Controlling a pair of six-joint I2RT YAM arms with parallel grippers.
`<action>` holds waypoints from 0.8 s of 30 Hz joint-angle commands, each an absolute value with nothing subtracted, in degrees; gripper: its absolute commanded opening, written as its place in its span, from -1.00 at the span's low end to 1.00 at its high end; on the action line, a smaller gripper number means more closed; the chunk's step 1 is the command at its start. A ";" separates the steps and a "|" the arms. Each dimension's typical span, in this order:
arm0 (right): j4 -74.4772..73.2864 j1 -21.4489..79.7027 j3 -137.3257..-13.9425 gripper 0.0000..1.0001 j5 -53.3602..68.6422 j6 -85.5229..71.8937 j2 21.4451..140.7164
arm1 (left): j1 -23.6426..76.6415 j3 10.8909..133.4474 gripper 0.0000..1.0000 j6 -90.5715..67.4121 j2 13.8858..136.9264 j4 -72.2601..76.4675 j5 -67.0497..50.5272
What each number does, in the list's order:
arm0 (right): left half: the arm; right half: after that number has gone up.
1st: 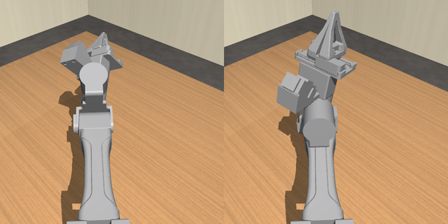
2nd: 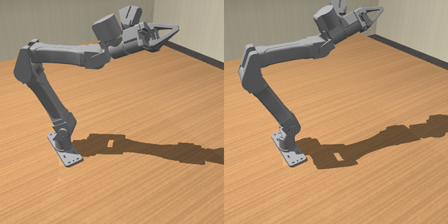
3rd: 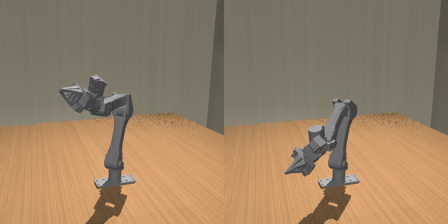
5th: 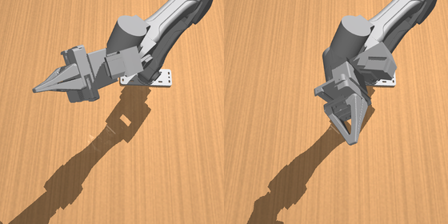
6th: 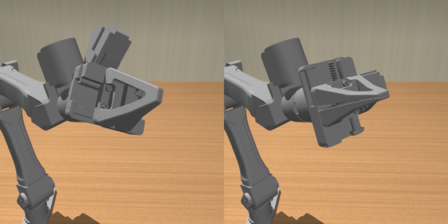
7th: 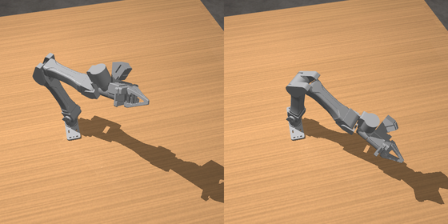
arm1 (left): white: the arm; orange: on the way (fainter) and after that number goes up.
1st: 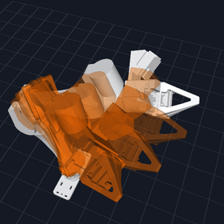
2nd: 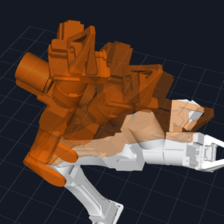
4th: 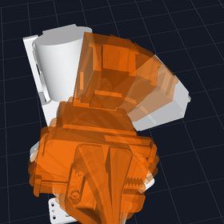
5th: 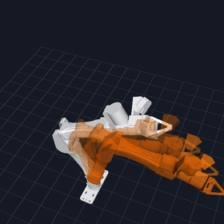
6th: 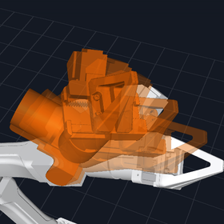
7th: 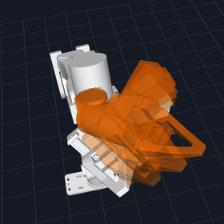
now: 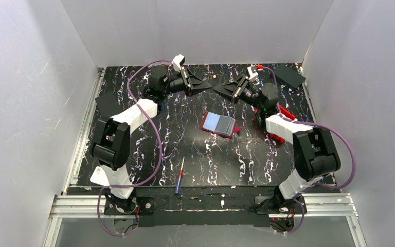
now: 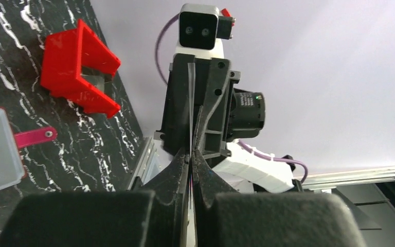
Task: Put the credit cards into the card holder
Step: Insert the credit card into the card holder.
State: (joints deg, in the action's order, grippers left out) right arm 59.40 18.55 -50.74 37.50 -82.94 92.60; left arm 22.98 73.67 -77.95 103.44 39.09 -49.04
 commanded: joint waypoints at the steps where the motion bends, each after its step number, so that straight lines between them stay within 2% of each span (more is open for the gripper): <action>1: 27.22 17.07 -54.40 -0.12 35.28 -60.17 87.57 | 20.78 75.20 -1.00 -66.43 103.58 32.62 -50.57; 2: 16.54 16.76 -56.26 0.06 31.10 -51.35 86.55 | 19.81 75.64 -1.00 -61.69 103.96 28.51 -51.98; 3: 10.91 16.70 -57.69 0.11 29.52 -43.64 86.55 | 19.02 76.77 -1.00 -58.16 105.02 24.37 -55.12; 7: 4.47 16.61 -60.20 0.08 30.52 -35.20 89.90 | 18.45 78.93 -1.00 -50.08 108.68 17.26 -59.66; 9: 1.71 16.67 -61.29 -0.05 31.15 -31.61 92.90 | 18.43 78.69 -1.00 -47.88 110.24 15.32 -58.98; 15: 1.38 16.70 -61.73 -0.71 33.09 -27.30 100.28 | 19.57 80.36 -1.00 -42.44 115.98 10.96 -57.69; 18: 0.54 16.70 -62.00 -0.84 32.74 -25.96 101.87 | 20.51 81.58 -1.00 -39.22 117.97 8.21 -56.87; 24: -3.15 16.61 -60.55 -0.96 28.50 -23.37 101.91 | 22.51 87.54 -1.00 -29.51 121.82 -5.70 -53.68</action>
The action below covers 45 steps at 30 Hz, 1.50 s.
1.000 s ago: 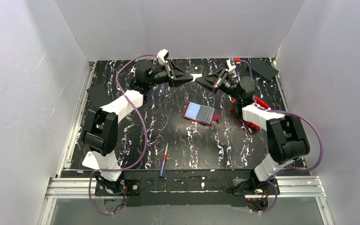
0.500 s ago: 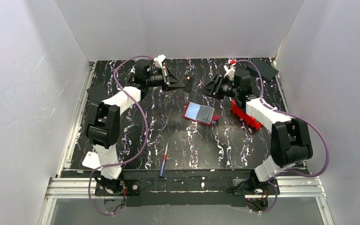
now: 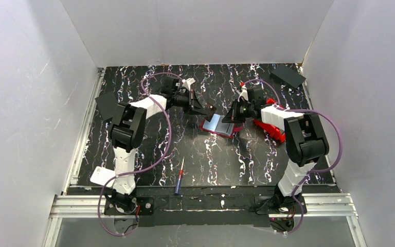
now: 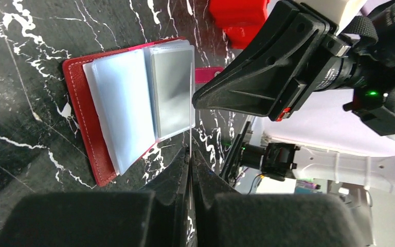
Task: Put the credit cards into the card holder
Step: Insert the credit card into the card holder.
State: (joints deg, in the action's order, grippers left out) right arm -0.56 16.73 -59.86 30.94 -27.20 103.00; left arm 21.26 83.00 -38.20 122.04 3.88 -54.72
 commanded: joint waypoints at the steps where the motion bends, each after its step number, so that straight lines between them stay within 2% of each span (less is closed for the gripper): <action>1: -3.26 16.61 -60.11 -0.96 28.46 -23.24 101.83 | 22.51 87.47 -1.00 -30.03 122.09 -5.23 -54.02; 12: -6.50 16.13 -58.21 -0.97 24.22 -20.13 102.44 | 22.89 87.98 -1.00 -32.34 126.20 -2.86 -55.68; 36: -4.97 13.80 -55.81 -0.97 26.40 -19.25 103.91 | 24.43 89.49 -1.00 -31.59 131.30 -3.76 -59.50; 45: -4.92 13.80 -55.58 -0.97 27.05 -19.27 103.71 | 24.35 92.75 -1.00 -28.12 133.64 -10.15 -60.93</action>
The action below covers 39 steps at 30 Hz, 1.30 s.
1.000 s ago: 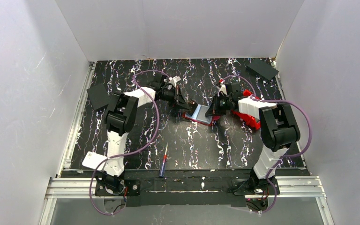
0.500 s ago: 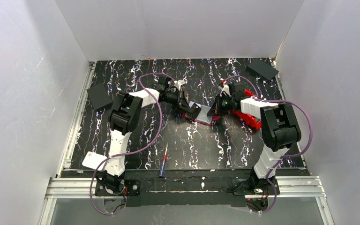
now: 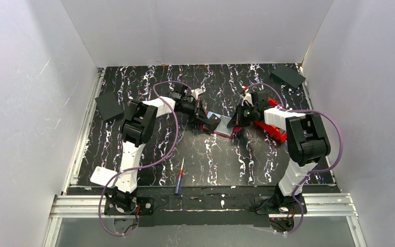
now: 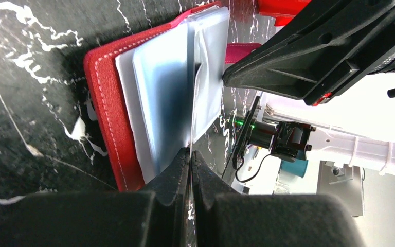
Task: Put the credit cards into the card holder
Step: Insert the credit card into the card holder.
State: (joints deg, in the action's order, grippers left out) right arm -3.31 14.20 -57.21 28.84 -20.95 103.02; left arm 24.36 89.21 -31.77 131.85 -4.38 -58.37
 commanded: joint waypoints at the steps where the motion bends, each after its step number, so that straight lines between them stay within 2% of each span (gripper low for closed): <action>1: -4.81 13.80 -55.56 -0.97 27.13 -19.32 103.71 | 24.39 94.35 -1.00 -26.54 134.39 -12.69 -60.91; 5: -4.74 13.80 -55.50 -0.97 27.34 -19.44 103.63 | 24.18 98.14 -1.00 -24.56 136.34 -16.48 -60.76; 15: -4.31 13.80 -55.16 -0.97 27.60 -19.59 103.80 | 24.92 101.12 -1.00 -29.60 139.02 -11.68 -63.72; 24: -4.31 13.80 -55.29 -0.97 27.93 -19.80 103.80 | 25.38 97.62 -1.00 -41.92 139.57 3.20 -62.89; 39: -3.54 13.84 -54.92 -0.97 28.61 -20.35 103.76 | 26.07 96.63 -1.00 -41.20 139.89 3.56 -61.60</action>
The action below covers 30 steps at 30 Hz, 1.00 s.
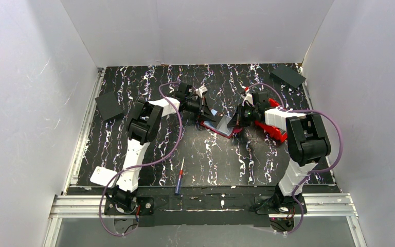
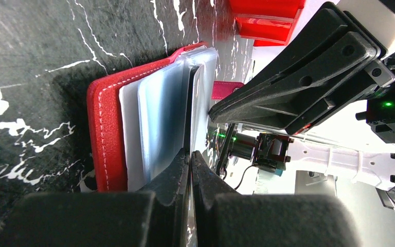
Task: Put the credit cards into the card holder
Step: Insert the credit card into the card holder.
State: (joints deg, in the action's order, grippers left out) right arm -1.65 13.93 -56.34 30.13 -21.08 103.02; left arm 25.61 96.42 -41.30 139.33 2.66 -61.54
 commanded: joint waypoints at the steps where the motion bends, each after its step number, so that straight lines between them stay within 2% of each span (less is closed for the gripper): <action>1: -3.52 13.87 -54.96 -0.97 28.64 -20.39 103.79 | 26.18 96.55 -1.00 -41.08 139.92 3.48 -61.87; 18: -3.53 13.86 -55.32 -0.97 28.83 -21.13 103.30 | 28.46 96.61 -1.00 -42.13 140.96 3.87 -63.87; 19: -5.28 13.81 -56.49 -0.94 28.45 -21.20 102.72 | 28.74 96.76 -1.00 -42.54 141.01 3.87 -63.89; 20: -8.08 13.80 -58.13 -0.82 26.91 -21.18 101.23 | 28.77 96.53 -1.00 -43.13 140.37 3.78 -63.23; 21: -10.73 13.80 -59.31 -0.71 25.15 -21.12 99.38 | 28.78 96.32 -0.87 -43.72 139.32 3.26 -62.68; 22: -13.25 13.80 -60.53 -0.60 24.26 -21.03 98.50 | 28.72 96.18 -0.60 -44.30 137.69 2.57 -60.99; 23: -13.86 13.80 -60.81 -0.57 24.24 -21.05 98.40 | 28.65 96.21 -0.45 -44.48 136.47 2.33 -59.85; 28: -12.36 13.80 -60.76 -0.40 24.30 -21.48 99.99 | 28.94 98.95 0.09 -36.04 131.32 -11.38 -49.88; 29: -11.78 13.80 -60.65 -0.38 24.66 -21.73 100.67 | 28.92 98.83 0.34 -34.51 130.53 -13.16 -48.42; 30: -11.18 13.79 -60.58 -0.37 24.87 -21.88 100.96 | 28.93 99.11 0.39 -32.69 129.89 -15.92 -46.35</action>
State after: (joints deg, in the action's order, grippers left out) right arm -12.67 13.93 -58.83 24.38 -21.87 100.49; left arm 28.62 97.49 -40.32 136.77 -5.28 -54.52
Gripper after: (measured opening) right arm 0.305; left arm 0.635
